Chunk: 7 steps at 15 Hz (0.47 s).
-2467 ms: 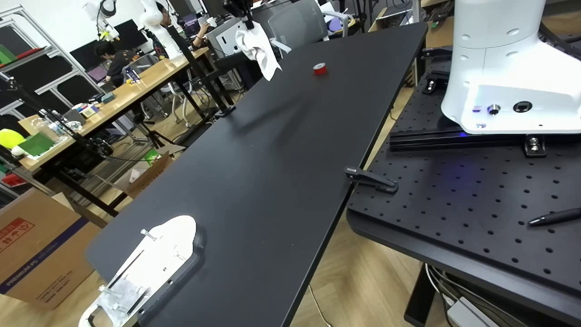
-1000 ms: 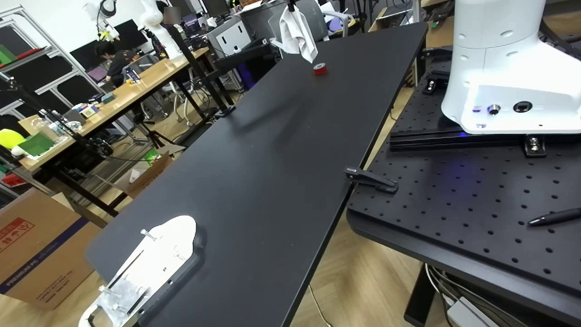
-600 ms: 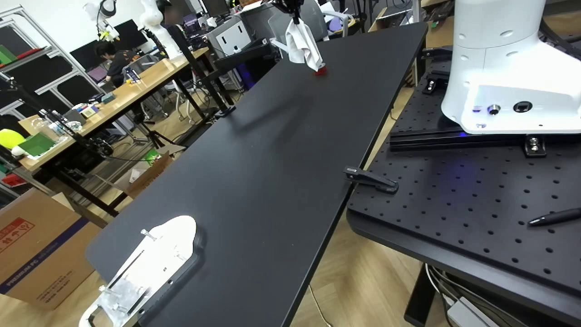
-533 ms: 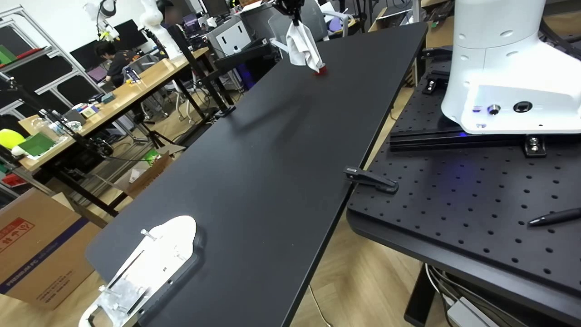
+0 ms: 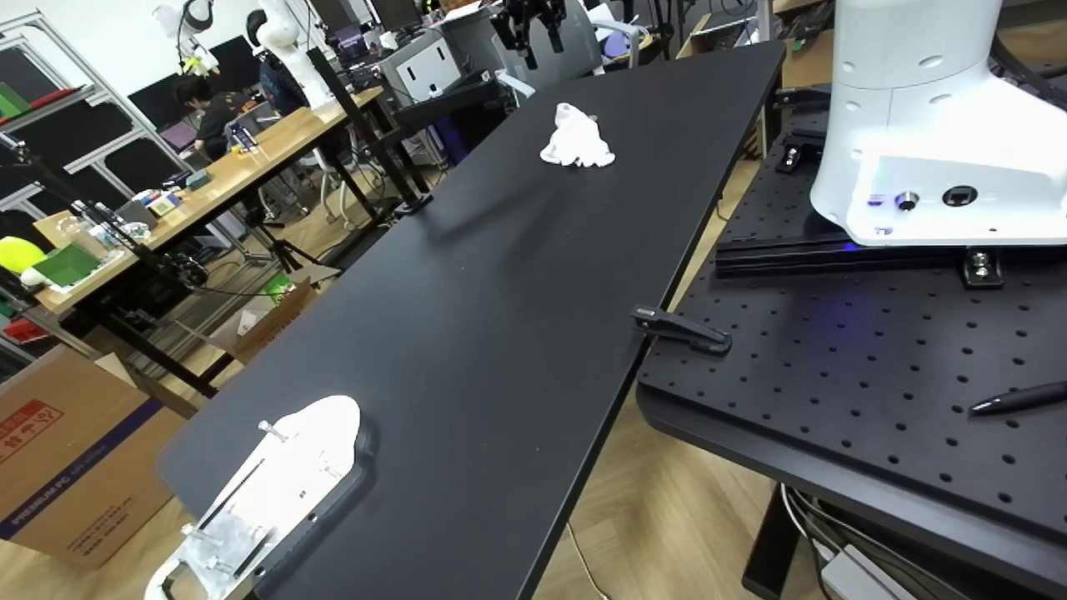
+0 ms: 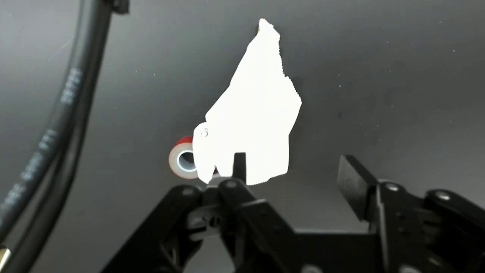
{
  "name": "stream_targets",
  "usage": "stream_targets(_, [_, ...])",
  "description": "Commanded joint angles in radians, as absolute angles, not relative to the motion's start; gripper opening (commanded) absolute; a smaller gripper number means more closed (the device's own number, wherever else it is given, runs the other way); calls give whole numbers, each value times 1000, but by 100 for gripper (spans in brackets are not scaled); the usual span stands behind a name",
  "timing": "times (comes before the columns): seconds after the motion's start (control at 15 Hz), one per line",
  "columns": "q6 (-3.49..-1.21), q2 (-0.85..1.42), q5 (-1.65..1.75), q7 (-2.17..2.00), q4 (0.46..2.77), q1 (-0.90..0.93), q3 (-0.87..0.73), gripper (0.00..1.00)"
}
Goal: Pick up the white cloth from the table and hang it on the black object, unhang the white cloth and put it on the table
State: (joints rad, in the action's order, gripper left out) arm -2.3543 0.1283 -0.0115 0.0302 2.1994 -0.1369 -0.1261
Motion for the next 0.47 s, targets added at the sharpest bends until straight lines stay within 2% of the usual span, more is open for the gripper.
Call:
stream_targets(0.0, [-2270, 87, -21, -41, 2199, -119, -117, 96])
stream_targets(0.13, [-2278, 60, 13, -97, 2212, -106, -116, 100])
stream_targets(0.4, [-2285, 8, 15, -154, 2224, -88, -102, 100])
